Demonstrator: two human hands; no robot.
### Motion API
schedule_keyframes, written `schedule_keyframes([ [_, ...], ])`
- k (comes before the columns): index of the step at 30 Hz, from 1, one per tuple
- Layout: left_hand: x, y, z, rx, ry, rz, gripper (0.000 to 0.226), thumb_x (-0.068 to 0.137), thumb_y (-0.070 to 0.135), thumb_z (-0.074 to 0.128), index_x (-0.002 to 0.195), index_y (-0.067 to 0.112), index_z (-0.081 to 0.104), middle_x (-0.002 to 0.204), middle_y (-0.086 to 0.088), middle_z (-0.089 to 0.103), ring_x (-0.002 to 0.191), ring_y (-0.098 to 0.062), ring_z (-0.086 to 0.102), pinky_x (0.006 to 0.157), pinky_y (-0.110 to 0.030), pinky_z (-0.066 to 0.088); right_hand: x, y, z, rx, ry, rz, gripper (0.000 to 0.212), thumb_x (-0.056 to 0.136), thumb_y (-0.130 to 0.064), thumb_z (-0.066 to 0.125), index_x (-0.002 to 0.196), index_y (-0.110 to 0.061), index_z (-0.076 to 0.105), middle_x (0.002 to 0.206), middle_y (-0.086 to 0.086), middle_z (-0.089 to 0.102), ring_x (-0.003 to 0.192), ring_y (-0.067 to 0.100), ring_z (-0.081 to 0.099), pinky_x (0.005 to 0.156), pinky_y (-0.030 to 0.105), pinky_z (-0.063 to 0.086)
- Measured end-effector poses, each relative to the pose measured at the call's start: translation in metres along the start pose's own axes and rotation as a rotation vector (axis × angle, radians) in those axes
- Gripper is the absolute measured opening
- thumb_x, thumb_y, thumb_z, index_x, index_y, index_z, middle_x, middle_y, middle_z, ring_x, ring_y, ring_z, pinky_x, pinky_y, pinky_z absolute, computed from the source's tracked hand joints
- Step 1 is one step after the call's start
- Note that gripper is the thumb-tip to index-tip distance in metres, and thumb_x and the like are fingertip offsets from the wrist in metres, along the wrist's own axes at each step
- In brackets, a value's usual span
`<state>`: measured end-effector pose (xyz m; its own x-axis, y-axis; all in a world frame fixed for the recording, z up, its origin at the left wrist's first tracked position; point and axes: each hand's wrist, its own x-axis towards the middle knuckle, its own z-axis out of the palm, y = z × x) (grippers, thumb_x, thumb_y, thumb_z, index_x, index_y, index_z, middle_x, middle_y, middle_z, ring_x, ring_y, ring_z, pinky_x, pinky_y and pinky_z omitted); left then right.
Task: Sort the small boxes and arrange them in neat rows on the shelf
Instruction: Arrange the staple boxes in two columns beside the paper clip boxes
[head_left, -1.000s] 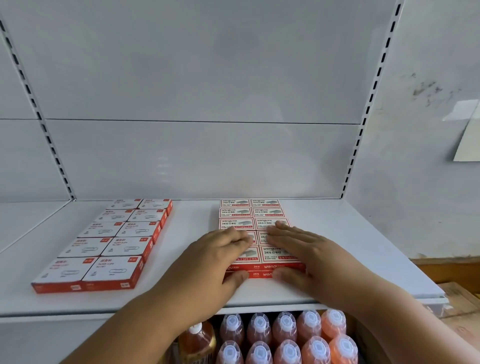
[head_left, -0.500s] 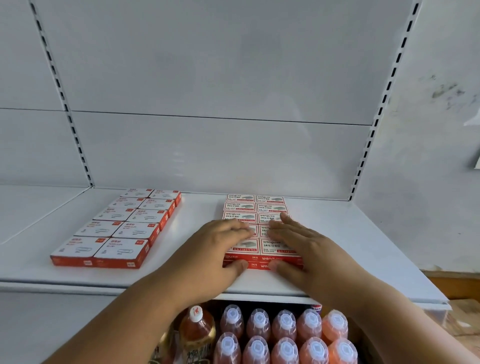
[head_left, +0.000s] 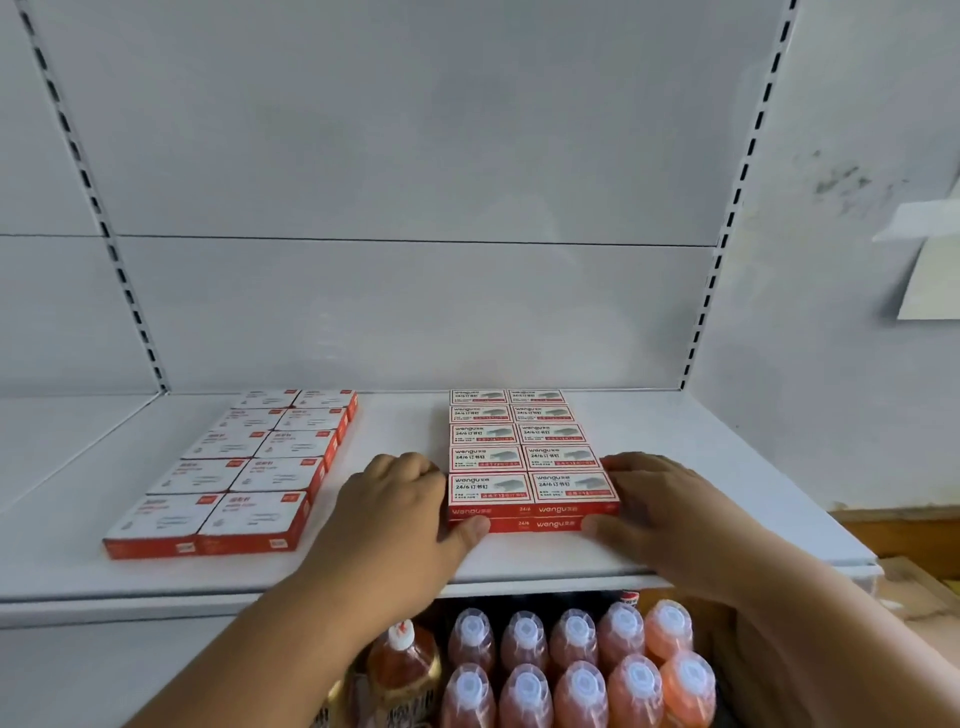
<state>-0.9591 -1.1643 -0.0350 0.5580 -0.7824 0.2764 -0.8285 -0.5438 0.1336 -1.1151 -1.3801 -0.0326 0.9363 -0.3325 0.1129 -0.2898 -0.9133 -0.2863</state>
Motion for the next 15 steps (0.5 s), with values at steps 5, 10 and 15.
schedule_keyframes([
  [5, 0.0008, -0.0003, 0.0029, 0.011, -0.015, 0.008, 0.053, 0.093, 0.066, 0.035, 0.136, 0.039, 0.048, 0.124, 0.016, 0.05, 0.115, -0.009, 0.041, 0.098, -0.028, 0.038, 0.0007, -0.0016, -0.0014, 0.028, -0.031, -0.006, 0.051, 0.083, -0.07, 0.041, 0.128, -0.05, 0.054, 0.126, -0.026, 0.052, 0.117, -0.002, 0.047, 0.103, 0.03, 0.041],
  [10, 0.0018, -0.0002, 0.0056, -0.011, -0.01, 0.0, 0.051, 0.094, 0.064, 0.036, 0.137, 0.038, 0.048, 0.124, 0.015, 0.049, 0.116, -0.009, 0.039, 0.1, -0.028, 0.038, 0.001, -0.0012, 0.0006, 0.041, -0.019, -0.02, 0.047, 0.086, -0.065, 0.044, 0.128, -0.047, 0.056, 0.126, -0.026, 0.052, 0.116, -0.002, 0.047, 0.104, 0.029, 0.041],
  [15, -0.0009, -0.0036, 0.0064, -0.051, -0.01, -0.01, 0.052, 0.092, 0.067, 0.036, 0.135, 0.042, 0.05, 0.126, 0.02, 0.048, 0.118, -0.006, 0.039, 0.101, -0.028, 0.037, -0.0014, -0.0026, -0.0003, 0.071, 0.0, -0.019, 0.04, 0.088, -0.061, 0.051, 0.126, -0.05, 0.057, 0.126, -0.03, 0.051, 0.115, -0.006, 0.047, 0.1, 0.021, 0.039],
])
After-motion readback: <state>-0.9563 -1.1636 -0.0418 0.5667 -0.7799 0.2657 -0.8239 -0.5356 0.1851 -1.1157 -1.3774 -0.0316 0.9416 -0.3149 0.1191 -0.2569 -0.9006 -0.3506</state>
